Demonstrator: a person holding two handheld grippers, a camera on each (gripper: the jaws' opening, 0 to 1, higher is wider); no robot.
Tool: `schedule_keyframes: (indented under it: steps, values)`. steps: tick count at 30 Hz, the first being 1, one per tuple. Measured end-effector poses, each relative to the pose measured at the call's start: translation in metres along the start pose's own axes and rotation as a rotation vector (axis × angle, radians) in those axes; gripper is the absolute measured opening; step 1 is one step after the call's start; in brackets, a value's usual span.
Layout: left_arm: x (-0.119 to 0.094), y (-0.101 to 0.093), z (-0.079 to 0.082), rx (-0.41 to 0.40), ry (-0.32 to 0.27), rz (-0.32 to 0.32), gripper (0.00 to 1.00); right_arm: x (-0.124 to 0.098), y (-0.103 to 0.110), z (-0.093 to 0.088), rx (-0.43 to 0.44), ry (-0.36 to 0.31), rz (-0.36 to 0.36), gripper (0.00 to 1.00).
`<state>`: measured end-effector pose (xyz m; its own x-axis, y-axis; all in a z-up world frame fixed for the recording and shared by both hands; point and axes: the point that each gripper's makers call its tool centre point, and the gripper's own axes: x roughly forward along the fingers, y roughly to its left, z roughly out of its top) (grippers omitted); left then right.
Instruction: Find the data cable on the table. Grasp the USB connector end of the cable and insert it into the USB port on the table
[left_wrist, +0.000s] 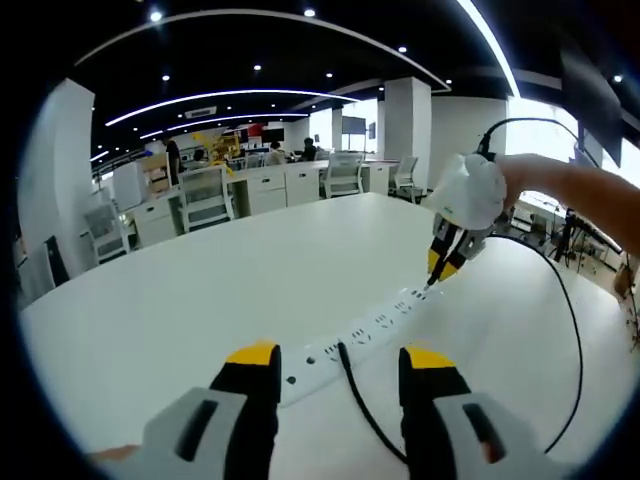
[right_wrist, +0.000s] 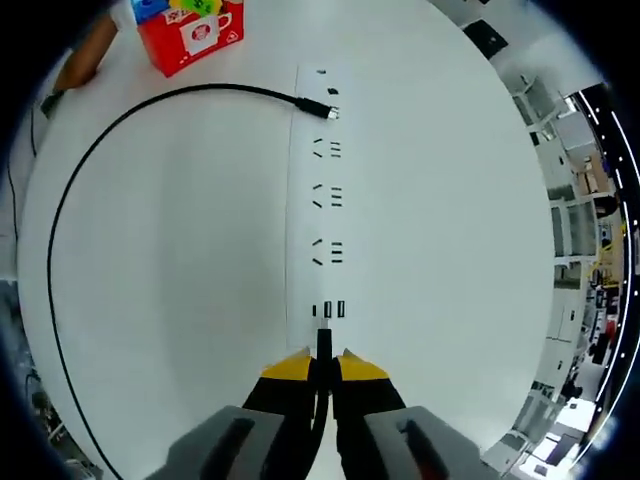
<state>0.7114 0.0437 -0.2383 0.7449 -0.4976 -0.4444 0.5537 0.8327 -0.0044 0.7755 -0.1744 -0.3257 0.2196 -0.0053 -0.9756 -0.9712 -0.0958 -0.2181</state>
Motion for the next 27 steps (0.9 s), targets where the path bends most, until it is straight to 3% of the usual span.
schedule_keyframes:
  steps: [15,27]
  values:
    - [-0.0008,0.0015,-0.0001,-0.001,0.002,0.000,0.47,0.0038,-0.0017,0.0106,-0.050,0.046,0.023,0.09]
    - [-0.0006,0.0020,-0.0005,-0.001,0.002,0.000,0.47,0.0081,-0.0002,0.0069,-0.082,0.105,0.032,0.09]
